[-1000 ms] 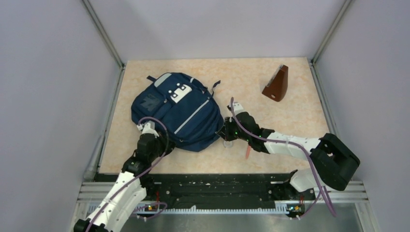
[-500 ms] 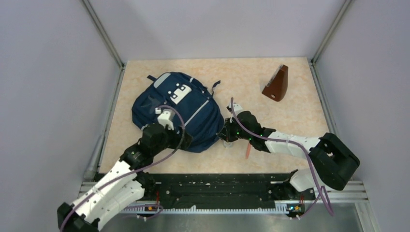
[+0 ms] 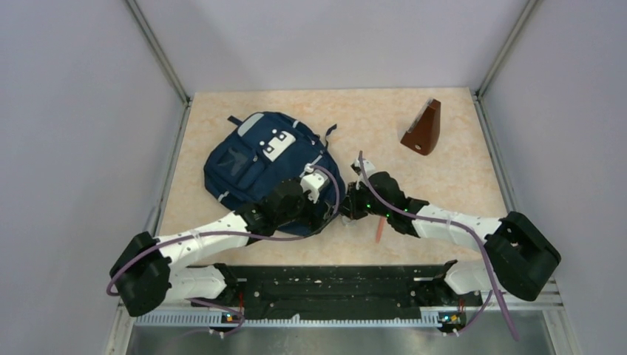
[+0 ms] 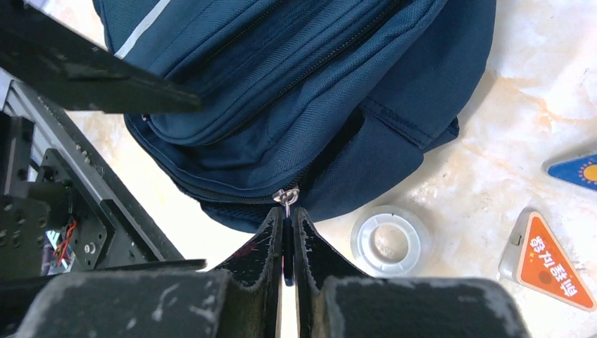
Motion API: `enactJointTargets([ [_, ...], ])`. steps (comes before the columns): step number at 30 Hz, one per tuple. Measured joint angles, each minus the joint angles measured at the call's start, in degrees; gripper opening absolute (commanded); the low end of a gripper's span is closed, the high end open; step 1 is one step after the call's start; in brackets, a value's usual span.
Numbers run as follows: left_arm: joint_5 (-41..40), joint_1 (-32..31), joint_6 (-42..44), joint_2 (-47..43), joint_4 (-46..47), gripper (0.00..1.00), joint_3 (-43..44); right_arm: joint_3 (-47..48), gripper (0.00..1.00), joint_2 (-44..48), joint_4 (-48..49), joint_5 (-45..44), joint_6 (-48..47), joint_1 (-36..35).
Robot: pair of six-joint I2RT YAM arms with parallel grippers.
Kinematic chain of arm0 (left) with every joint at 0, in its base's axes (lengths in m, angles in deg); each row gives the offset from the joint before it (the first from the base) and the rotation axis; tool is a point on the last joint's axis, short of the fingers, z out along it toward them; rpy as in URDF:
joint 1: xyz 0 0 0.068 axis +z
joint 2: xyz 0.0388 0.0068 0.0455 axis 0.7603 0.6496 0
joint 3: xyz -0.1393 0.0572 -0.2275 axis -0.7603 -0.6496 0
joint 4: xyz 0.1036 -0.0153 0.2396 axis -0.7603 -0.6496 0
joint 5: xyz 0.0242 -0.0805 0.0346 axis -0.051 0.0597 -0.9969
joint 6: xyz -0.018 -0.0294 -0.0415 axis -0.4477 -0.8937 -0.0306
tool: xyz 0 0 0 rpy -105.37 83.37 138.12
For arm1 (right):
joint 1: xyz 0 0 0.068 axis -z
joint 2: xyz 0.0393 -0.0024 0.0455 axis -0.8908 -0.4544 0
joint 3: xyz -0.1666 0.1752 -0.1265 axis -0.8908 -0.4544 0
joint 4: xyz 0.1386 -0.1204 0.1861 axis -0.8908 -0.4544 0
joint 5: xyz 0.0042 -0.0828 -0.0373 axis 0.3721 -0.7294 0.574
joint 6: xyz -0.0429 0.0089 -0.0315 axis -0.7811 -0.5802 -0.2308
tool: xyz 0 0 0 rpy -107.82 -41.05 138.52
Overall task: Pack the student bag
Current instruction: Zip the student bag at the center of the board.
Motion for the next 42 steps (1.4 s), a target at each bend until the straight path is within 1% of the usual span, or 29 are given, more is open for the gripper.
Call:
enactJointTargets([
  [4,0.7,0.0,3.5,5.1,2.1,0.78,1.9,-0.6,0.0,1.4,-1.1,0.0,0.0,0.0],
  [6,1.1,0.0,4.4,7.0,2.6,0.74,2.5,-0.6,0.0,1.5,-1.5,0.0,0.0,0.0],
  [9,1.4,0.0,5.5,8.8,3.0,0.66,2.9,-0.6,0.0,1.8,-1.9,-0.1,0.0,0.0],
  [13,1.4,-0.1,6.0,10.6,3.2,0.67,3.5,-0.7,0.0,1.8,-2.5,-0.2,0.0,0.0],
  [14,1.4,-0.2,6.1,11.2,3.4,0.65,3.6,-0.7,0.0,1.8,-2.6,-0.3,0.0,0.0],
  [16,1.3,-0.4,6.1,12.3,4.0,0.53,3.7,-0.7,0.0,1.8,-2.6,-0.5,0.0,0.0],
  [19,0.4,-0.5,5.8,13.6,5.4,0.3,3.7,-0.7,0.0,1.8,-2.9,-1.3,0.0,0.0],
  [22,0.0,-0.7,4.9,14.0,6.7,0.11,3.7,-0.7,0.0,1.8,-2.9,-2.3,0.0,0.0],
  [24,0.4,-1.2,4.2,13.9,7.7,0.02,3.3,-0.7,0.0,1.8,-3.1,-3.9,0.0,0.0],
  [25,0.3,-1.6,3.8,13.7,8.4,0.0,2.8,-0.7,0.0,1.8,-3.3,-4.7,0.0,0.0],
  [29,-0.5,-2.0,2.8,11.9,11.2,0.0,0.2,-0.2,0.0,1.1,-3.4,-8.3,1.1,-0.2],
  [36,-2.8,-2.0,0.5,6.9,11.9,0.0,-2.9,3.1,0.0,-0.9,-4.1,-12.4,2.3,-0.5],
  [39,-4.5,-2.0,-1.0,3.1,10.8,0.0,-5.2,5.7,0.0,-3.5,-4.9,-13.1,2.1,-0.8],
  [42,-7.8,-2.0,-3.6,-0.7,7.3,0.0,-5.9,7.8,0.0,-5.8,-5.1,-13.0,2.0,-0.8],
])
